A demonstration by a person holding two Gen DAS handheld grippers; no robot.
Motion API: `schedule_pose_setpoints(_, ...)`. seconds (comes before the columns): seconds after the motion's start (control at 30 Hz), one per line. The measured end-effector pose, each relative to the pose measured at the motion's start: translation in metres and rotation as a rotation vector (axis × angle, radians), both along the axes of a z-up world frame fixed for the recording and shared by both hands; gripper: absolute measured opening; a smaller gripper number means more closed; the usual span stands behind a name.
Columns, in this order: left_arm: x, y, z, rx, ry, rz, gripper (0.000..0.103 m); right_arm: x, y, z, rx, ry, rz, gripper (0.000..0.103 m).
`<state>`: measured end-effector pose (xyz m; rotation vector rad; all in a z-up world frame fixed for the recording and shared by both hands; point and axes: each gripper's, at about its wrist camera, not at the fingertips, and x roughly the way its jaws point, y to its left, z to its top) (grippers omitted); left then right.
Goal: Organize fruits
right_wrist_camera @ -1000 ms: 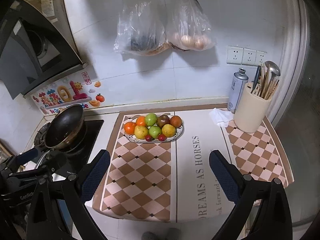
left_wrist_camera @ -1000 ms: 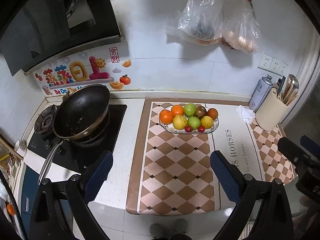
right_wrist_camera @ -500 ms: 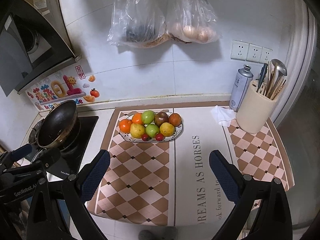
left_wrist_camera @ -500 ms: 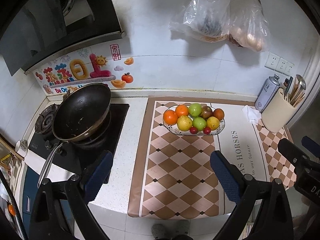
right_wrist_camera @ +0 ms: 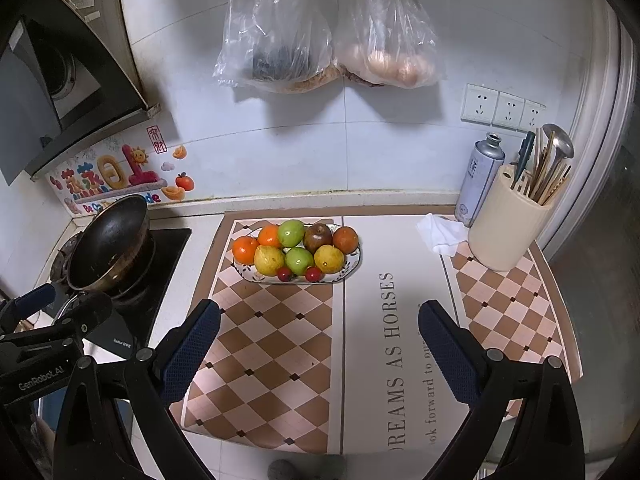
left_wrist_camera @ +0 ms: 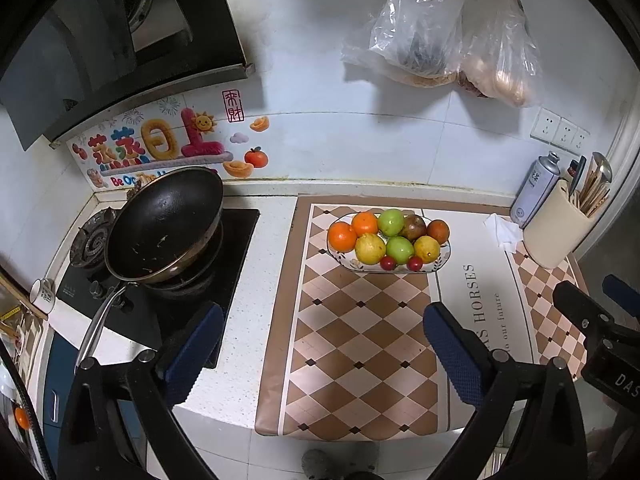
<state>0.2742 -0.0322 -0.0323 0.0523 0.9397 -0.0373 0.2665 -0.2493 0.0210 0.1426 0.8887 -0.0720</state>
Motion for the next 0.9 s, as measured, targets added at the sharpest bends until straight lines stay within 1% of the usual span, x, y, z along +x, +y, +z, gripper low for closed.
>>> schedule_pose_setpoints(0.9, -0.015, -0.001, 0.007, 0.001, -0.009, -0.007, 0.103, -0.016, 0.001, 0.002, -0.008, 0.002, 0.015, 0.102)
